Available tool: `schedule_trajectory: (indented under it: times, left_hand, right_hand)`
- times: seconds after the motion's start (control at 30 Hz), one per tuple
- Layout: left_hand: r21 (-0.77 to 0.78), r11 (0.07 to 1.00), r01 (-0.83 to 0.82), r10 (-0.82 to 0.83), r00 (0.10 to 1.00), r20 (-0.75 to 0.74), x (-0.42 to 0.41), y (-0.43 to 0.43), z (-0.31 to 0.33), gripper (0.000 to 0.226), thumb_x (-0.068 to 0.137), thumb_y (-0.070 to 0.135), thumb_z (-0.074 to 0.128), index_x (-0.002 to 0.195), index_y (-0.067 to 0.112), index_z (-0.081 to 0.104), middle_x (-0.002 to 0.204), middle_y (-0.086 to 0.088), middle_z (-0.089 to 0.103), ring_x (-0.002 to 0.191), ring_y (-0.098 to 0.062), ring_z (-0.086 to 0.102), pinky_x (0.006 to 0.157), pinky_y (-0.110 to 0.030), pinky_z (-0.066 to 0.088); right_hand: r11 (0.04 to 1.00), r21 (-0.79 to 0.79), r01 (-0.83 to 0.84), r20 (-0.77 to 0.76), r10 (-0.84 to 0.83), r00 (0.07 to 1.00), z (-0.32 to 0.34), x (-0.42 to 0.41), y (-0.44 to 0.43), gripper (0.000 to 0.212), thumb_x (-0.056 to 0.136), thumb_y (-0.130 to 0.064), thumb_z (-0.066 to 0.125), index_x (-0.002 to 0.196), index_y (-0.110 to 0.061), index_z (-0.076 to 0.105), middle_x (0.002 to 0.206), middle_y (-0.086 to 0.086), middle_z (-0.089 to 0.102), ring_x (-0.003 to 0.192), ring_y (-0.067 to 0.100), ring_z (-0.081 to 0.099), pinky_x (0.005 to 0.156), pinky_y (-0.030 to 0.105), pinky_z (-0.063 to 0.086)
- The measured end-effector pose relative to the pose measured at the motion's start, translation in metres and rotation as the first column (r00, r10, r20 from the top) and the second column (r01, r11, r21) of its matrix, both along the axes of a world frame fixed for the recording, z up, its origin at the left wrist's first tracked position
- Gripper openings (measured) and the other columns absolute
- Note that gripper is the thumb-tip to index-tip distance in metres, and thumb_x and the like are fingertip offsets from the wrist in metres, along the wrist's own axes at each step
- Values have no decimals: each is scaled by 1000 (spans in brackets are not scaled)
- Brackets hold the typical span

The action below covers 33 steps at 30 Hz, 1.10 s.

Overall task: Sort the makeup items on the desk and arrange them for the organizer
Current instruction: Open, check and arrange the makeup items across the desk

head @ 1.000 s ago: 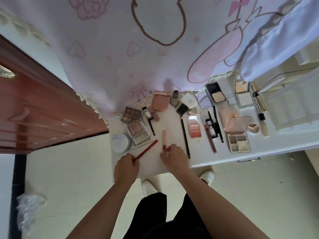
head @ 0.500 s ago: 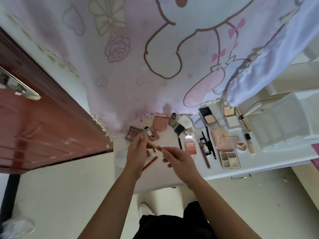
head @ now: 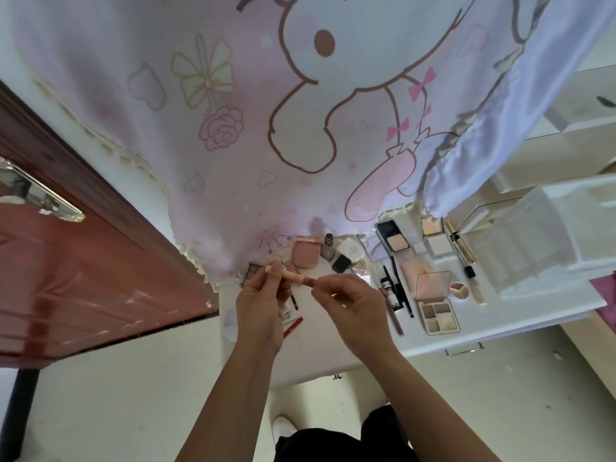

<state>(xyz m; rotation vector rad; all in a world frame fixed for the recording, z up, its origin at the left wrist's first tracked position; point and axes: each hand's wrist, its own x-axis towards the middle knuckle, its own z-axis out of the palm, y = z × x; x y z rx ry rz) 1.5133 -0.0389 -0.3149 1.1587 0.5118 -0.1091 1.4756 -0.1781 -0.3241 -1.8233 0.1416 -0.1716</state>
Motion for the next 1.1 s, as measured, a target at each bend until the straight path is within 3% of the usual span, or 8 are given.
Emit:
schedule_trajectory:
  times: [0.13, 0.23, 0.33, 0.5, 0.6, 0.7, 0.93, 1.1]
  left_hand:
    - [8, 999, 40, -40, 998, 43, -2, -4, 10, 28, 97, 22, 61, 74, 25, 78, 77, -1, 72, 69, -10, 59, 65, -25, 42]
    - [2, 1000, 28, -28, 996, 83, -3, -5, 14, 25, 96, 20, 62, 78, 25, 78, 83, -5, 71, 73, -12, 63, 75, -26, 49]
    - [-34, 999, -2, 5, 996, 93, -4, -4, 17, 18, 97, 16, 61, 87, 18, 76, 82, -7, 71, 73, -13, 64, 73, -24, 51]
    - [-55, 998, 19, -13, 993, 115, -8, -2, 20, 18, 97, 17, 60, 86, 15, 74, 79, -7, 70, 76, -14, 64, 72, -23, 53]
    - [-33, 999, 18, -14, 991, 130, -11, -2, 22, 18, 97, 17, 59, 85, 10, 71, 74, -8, 70, 77, -15, 64, 71, -21, 53]
    - [-30, 999, 14, -10, 991, 133, -12, -3, 26, 22, 97, 18, 59, 80, 9, 68, 71, -8, 69, 69, -13, 63, 69, -22, 51]
    - [-59, 998, -8, 16, 990, 138, -11, -8, 35, 24, 97, 17, 59, 76, 13, 70, 69, -5, 70, 64, -10, 61, 69, -23, 48]
    - [-69, 998, -9, 18, 991, 129, -11, -6, 34, 25, 97, 18, 59, 75, 14, 71, 69, -5, 70, 62, -10, 59, 68, -24, 47]
  right_hand:
    - [983, 180, 23, -245, 22, 969, 14, 1, 1, 23, 91, -49, 62, 106, -32, 68, 89, -3, 73, 73, 9, 71, 63, 23, 54]
    - [965, 263, 21, -244, 45, 969, 18, -1, 1, 23, 99, -35, 57, 95, -21, 74, 77, 7, 74, 66, 22, 71, 59, 31, 54]
    - [957, 289, 11, -212, 52, 976, 18, -2, 1, 16, 91, -20, 72, 100, -33, 72, 89, -3, 75, 81, 19, 72, 70, 27, 58]
    - [933, 360, 26, -288, 84, 954, 29, -4, 3, 20, 92, -42, 65, 100, -25, 75, 90, 6, 75, 73, 14, 72, 65, 24, 56]
    - [931, 362, 45, -274, 61, 960, 28, -7, 4, 12, 94, -27, 68, 94, -20, 78, 80, 8, 75, 68, 15, 69, 61, 25, 54]
    - [931, 363, 44, -230, 44, 972, 28, -9, 2, 19, 86, -13, 77, 93, -30, 77, 86, 8, 75, 78, 14, 68, 76, 27, 58]
    - [911, 404, 80, -265, 33, 964, 38, -10, 2, 11, 93, -26, 68, 95, -19, 77, 82, 8, 75, 64, 12, 64, 58, 22, 52]
    - [919, 386, 76, -261, 30, 965, 37, -11, -1, 16, 86, -18, 77, 101, -23, 75, 73, -3, 71, 70, 8, 64, 68, 20, 54]
